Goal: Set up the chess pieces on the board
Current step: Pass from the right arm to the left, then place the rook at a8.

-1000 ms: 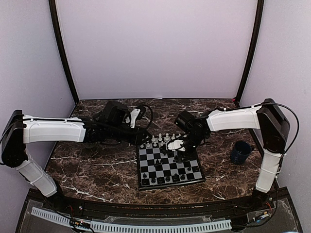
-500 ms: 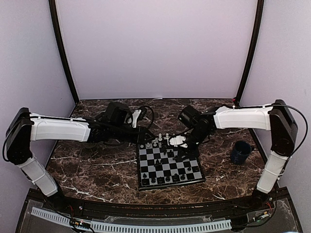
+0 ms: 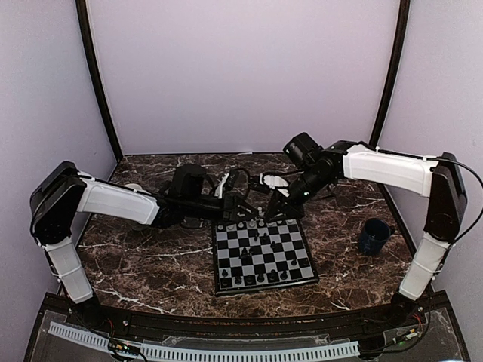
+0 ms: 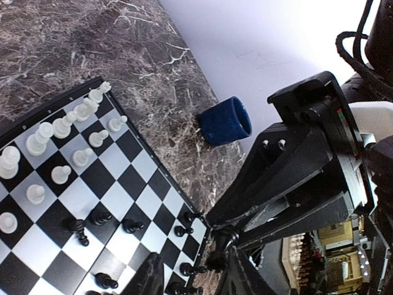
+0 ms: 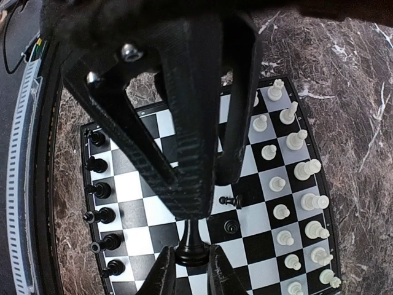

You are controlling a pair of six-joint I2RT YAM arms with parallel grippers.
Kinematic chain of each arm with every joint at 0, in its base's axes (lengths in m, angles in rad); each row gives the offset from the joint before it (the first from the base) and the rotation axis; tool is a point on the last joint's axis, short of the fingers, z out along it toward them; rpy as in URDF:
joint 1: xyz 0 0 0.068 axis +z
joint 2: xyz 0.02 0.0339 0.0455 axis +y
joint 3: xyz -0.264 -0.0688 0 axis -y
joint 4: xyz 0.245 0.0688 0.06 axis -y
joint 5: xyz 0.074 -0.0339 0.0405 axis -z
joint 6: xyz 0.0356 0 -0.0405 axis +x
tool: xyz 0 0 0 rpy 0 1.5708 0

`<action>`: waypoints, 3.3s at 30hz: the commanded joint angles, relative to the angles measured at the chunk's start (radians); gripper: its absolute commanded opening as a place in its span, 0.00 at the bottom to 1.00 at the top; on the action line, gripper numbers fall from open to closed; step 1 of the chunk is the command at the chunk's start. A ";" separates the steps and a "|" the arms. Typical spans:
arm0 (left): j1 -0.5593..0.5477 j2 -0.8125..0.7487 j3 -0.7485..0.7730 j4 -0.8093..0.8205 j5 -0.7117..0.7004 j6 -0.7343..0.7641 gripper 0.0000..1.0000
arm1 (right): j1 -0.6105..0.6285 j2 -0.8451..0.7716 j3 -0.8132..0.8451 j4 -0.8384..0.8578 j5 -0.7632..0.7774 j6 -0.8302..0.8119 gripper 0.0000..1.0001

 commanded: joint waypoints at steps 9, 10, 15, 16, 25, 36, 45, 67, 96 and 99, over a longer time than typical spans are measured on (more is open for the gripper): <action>0.001 0.073 -0.003 0.226 0.150 -0.139 0.37 | -0.011 -0.006 -0.001 0.034 -0.064 0.058 0.18; 0.002 0.078 -0.003 0.234 0.150 -0.143 0.36 | -0.011 -0.006 -0.001 0.034 -0.063 0.058 0.18; 0.001 0.090 -0.006 0.268 0.184 -0.154 0.29 | -0.011 0.000 0.002 0.030 -0.064 0.055 0.18; 0.001 0.090 -0.007 0.274 0.185 -0.154 0.27 | -0.011 0.000 0.002 0.028 -0.066 0.054 0.18; 0.001 0.089 -0.025 0.310 0.183 -0.161 0.17 | -0.009 0.003 0.001 0.023 -0.066 0.048 0.18; 0.001 0.067 0.013 0.163 0.165 -0.018 0.04 | -0.027 -0.068 -0.047 0.017 -0.030 0.049 0.34; -0.088 0.069 0.267 -0.366 -0.018 0.466 0.04 | -0.269 -0.228 -0.178 0.038 -0.157 0.098 0.42; -0.435 0.425 0.983 -1.148 -0.463 1.058 0.06 | -0.433 -0.218 -0.244 0.240 -0.152 0.143 0.50; -0.497 0.657 1.180 -1.221 -0.609 1.081 0.07 | -0.436 -0.347 -0.350 0.308 -0.042 0.143 0.98; -0.496 0.660 1.183 -1.218 -0.587 1.077 0.08 | -0.436 -0.343 -0.350 0.308 -0.046 0.141 0.98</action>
